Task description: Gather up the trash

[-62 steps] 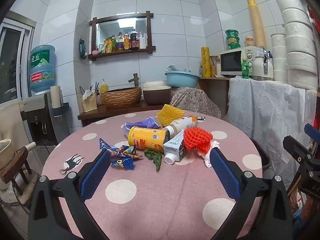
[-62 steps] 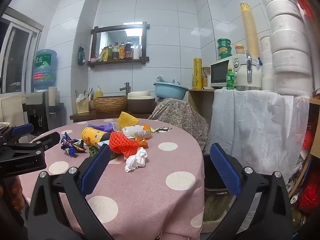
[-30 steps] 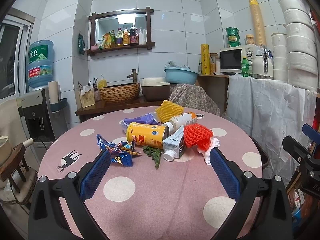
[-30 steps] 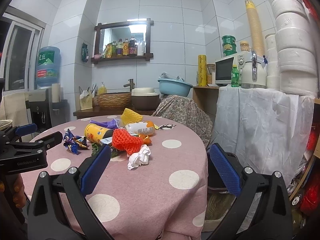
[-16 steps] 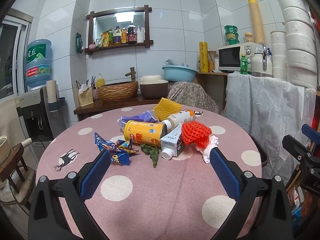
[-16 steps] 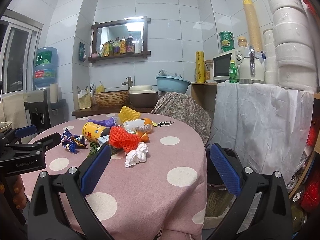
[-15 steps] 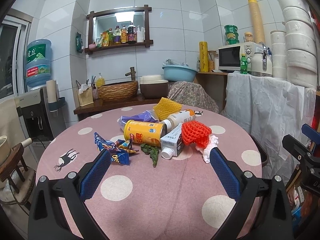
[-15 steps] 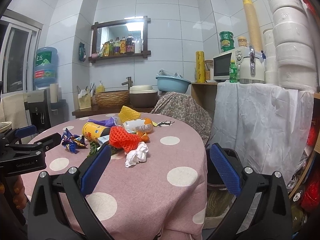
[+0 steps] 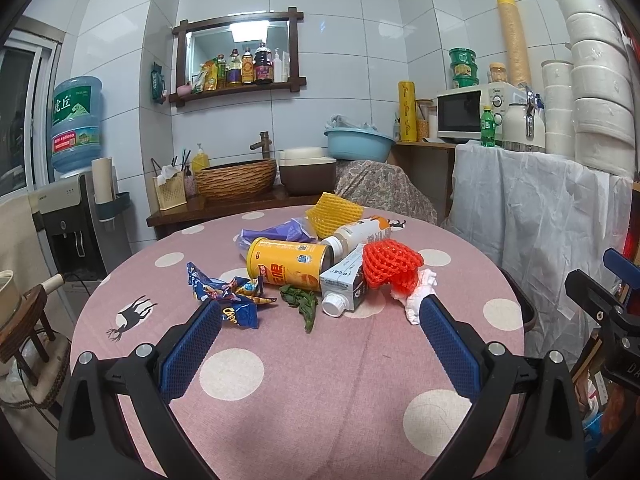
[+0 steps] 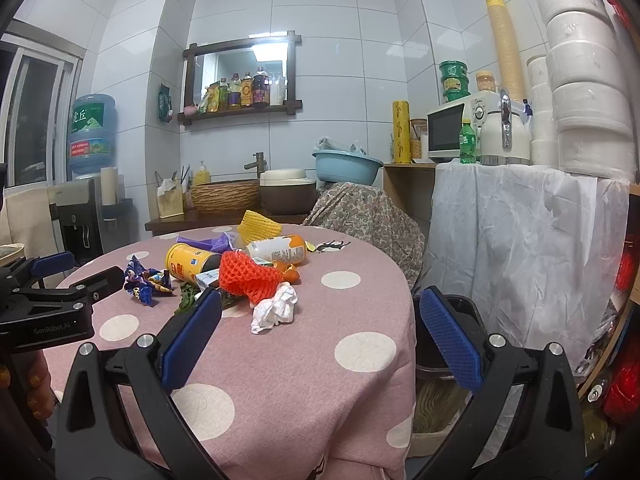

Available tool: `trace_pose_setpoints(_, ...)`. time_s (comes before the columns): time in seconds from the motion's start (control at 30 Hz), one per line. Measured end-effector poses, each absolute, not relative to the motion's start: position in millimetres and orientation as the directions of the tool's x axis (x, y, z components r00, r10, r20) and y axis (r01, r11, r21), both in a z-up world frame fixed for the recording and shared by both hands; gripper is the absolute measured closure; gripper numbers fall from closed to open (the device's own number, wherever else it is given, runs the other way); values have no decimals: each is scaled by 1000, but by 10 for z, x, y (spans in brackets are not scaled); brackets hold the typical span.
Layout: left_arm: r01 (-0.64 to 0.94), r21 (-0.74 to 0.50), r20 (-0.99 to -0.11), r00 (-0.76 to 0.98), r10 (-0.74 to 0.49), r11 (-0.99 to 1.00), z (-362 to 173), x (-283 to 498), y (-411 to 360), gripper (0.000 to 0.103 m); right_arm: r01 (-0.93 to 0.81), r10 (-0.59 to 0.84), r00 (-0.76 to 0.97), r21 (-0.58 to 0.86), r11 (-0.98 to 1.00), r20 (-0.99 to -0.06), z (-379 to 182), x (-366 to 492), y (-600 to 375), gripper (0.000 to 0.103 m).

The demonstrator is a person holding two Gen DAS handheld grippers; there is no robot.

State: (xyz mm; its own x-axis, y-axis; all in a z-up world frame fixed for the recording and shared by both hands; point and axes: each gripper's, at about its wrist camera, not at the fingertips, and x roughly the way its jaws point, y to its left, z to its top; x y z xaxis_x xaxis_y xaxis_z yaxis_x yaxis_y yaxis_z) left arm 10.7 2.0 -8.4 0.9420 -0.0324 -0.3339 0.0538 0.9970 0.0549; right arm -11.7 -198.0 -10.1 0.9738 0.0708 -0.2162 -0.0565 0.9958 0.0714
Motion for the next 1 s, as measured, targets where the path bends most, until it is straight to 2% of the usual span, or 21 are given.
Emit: trace_pose_setpoints(1.0, 53, 50, -346, 938, -33, 997, -122, 140, 20, 5, -66, 81, 971, 75, 995, -224, -115, -113, -1948, 5)
